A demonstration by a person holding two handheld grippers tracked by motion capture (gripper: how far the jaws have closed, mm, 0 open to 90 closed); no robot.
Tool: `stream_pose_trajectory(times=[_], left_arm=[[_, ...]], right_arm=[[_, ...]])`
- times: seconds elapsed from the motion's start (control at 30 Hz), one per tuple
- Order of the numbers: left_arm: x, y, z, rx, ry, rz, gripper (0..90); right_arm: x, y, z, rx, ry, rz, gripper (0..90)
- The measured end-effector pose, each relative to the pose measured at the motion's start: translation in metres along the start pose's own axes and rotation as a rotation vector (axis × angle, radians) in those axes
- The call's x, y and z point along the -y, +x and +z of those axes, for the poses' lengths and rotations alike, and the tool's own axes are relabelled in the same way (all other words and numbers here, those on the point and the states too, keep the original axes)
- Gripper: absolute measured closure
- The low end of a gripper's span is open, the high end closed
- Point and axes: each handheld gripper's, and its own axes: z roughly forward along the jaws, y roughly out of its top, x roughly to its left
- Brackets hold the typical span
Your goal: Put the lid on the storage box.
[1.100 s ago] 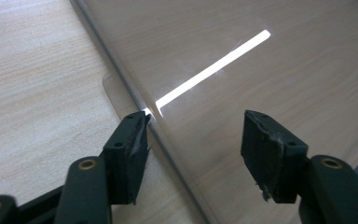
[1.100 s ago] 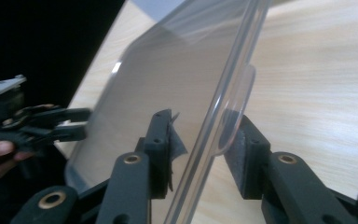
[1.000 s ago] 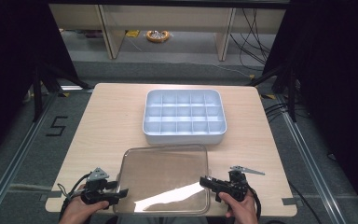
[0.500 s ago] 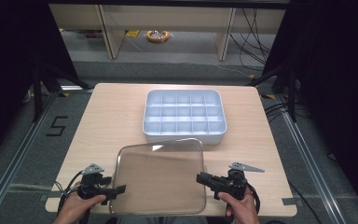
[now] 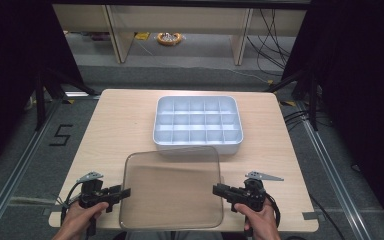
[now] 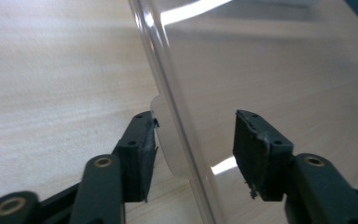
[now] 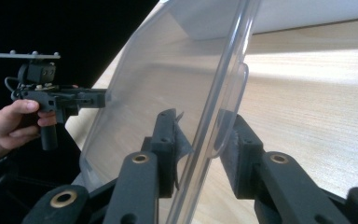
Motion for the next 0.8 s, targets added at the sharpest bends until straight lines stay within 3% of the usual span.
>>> stream_pose_trajectory(times=[0.03, 0.07, 0.1, 0.13, 0.17, 0.27, 0.33, 0.37, 0.43, 0.53, 0.8], left_arm=[[0.0, -0.001, -0.002, -0.004, -0.017, 0.001, 51.6], [0.0, -0.002, -0.003, -0.006, -0.029, -0.003, 52.9], [0.0, -0.003, -0.005, -0.005, -0.043, -0.009, 54.5], [0.0, -0.004, -0.007, -0.002, -0.054, -0.024, 57.2], [-0.001, -0.004, -0.009, 0.006, -0.076, -0.037, 59.7], [-0.003, -0.007, -0.015, 0.009, -0.119, -0.035, 65.3], [-0.005, -0.011, -0.02, 0.01, -0.147, -0.024, 67.5], [-0.007, -0.014, -0.023, 0.0, -0.153, -0.017, 68.6], [-0.01, -0.019, -0.029, 0.002, -0.176, -0.002, 71.5], [-0.015, -0.027, -0.032, -0.004, -0.192, 0.018, 72.0], [-0.029, -0.039, -0.026, 0.019, -0.175, 0.044, 71.6]], right_arm=[[0.0, 0.005, -0.001, 0.008, 0.013, 0.046, 69.4], [-0.001, 0.001, 0.0, 0.019, -0.006, -0.022, 69.3], [-0.002, 0.004, -0.003, 0.02, 0.013, 0.01, 69.2], [-0.002, 0.003, -0.002, 0.036, 0.009, -0.007, 68.8], [-0.002, 0.004, -0.003, 0.032, 0.016, 0.018, 68.7], [-0.001, 0.001, -0.004, 0.063, 0.017, 0.01, 68.2], [-0.001, 0.007, -0.006, 0.068, 0.036, 0.061, 67.5], [-0.002, 0.005, -0.005, 0.096, 0.022, 0.0, 67.3], [-0.006, 0.008, -0.009, 0.12, 0.011, -0.025, 67.4], [-0.011, 0.012, -0.013, 0.113, 0.01, -0.034, 67.2], [-0.038, 0.016, -0.031, 0.137, -0.046, -0.063, 67.0]])
